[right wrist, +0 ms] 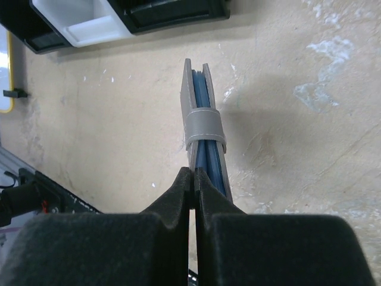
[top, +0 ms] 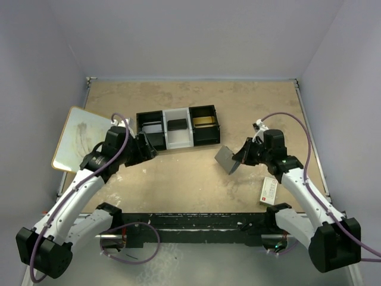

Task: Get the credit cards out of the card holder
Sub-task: Pick up the card holder from the center of the board, then place the card holder at the center of the board.

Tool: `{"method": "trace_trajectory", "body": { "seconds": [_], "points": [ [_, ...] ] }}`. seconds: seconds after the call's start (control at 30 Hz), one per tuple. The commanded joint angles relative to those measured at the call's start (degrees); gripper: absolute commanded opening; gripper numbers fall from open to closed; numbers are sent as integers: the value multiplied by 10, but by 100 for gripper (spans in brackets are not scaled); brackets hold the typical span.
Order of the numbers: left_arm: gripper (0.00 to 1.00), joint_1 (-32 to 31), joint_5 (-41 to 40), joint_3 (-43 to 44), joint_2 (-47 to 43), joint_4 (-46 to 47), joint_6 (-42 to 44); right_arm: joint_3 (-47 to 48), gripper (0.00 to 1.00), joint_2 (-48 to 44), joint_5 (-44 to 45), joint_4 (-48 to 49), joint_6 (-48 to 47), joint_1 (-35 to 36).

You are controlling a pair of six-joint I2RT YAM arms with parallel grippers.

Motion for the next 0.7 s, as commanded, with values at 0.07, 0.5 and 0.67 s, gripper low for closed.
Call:
{"method": "trace_trajectory", "body": {
  "seconds": [0.07,0.5,0.67],
  "points": [
    [73,-2,-44,46,-17,23,-24,64,0,-12,105,-20,-29,50],
    [73,-1,-82,42,-53,-10,-41,100,0,36,332,-28,-4,225],
    [73,-1,-108,39,-60,-19,-52,135,0,110,477,-43,3,350]
  ]
}}
